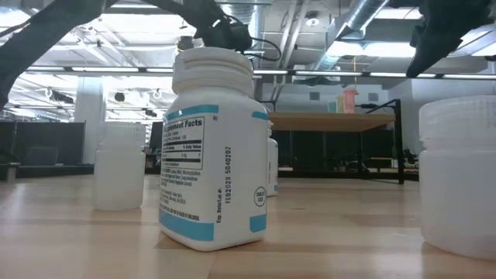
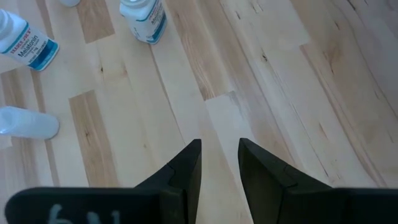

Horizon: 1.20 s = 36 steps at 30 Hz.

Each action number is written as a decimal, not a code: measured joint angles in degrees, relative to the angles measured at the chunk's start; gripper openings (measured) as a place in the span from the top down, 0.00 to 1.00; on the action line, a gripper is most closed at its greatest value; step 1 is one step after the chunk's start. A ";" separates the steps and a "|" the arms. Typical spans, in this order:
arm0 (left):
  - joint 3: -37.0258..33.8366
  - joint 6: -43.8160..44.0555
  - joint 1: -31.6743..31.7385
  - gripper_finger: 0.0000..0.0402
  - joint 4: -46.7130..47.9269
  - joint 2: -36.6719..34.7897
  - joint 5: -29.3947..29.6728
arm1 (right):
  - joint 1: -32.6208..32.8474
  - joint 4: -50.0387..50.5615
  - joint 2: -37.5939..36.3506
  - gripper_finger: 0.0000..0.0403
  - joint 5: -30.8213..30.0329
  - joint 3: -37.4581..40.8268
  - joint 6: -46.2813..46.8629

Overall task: Pick and place medicine bottles onto shelf by color
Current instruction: Put the top white small pill bottle on the shelf

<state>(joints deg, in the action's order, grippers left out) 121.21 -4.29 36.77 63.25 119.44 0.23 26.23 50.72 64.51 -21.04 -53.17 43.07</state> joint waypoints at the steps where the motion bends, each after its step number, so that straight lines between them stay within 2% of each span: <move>1: -0.07 -0.38 -0.03 0.71 -0.30 -0.02 0.01 | -0.01 0.00 0.00 0.69 0.00 0.00 0.00; 16: -0.15 -0.93 -1.75 0.47 -1.07 -0.39 0.50 | 0.00 0.00 0.00 0.69 0.02 0.00 -0.02; 21: -0.14 -2.04 -1.68 0.44 -4.99 -0.35 1.38 | 0.01 0.00 0.00 0.69 0.02 0.00 0.00; 26: 2.94 -4.54 -2.15 0.44 -6.46 -0.28 2.67 | 0.00 0.01 0.00 0.69 0.04 0.00 0.00; 30: 8.94 -5.06 -3.93 0.44 -2.03 -0.24 2.60 | 0.00 0.00 0.00 0.69 0.04 0.00 0.00; 33: 13.68 -5.66 -6.15 0.44 4.79 -0.25 2.59 | 0.00 0.01 0.00 0.69 0.07 0.00 0.02; 36: 12.53 -8.07 -8.66 0.44 6.91 -2.57 3.26 | 0.00 -0.01 0.00 0.69 0.07 0.00 0.02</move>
<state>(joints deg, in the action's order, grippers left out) 133.74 -12.36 28.11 70.16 116.86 3.49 26.23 50.71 64.51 -20.97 -53.17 43.09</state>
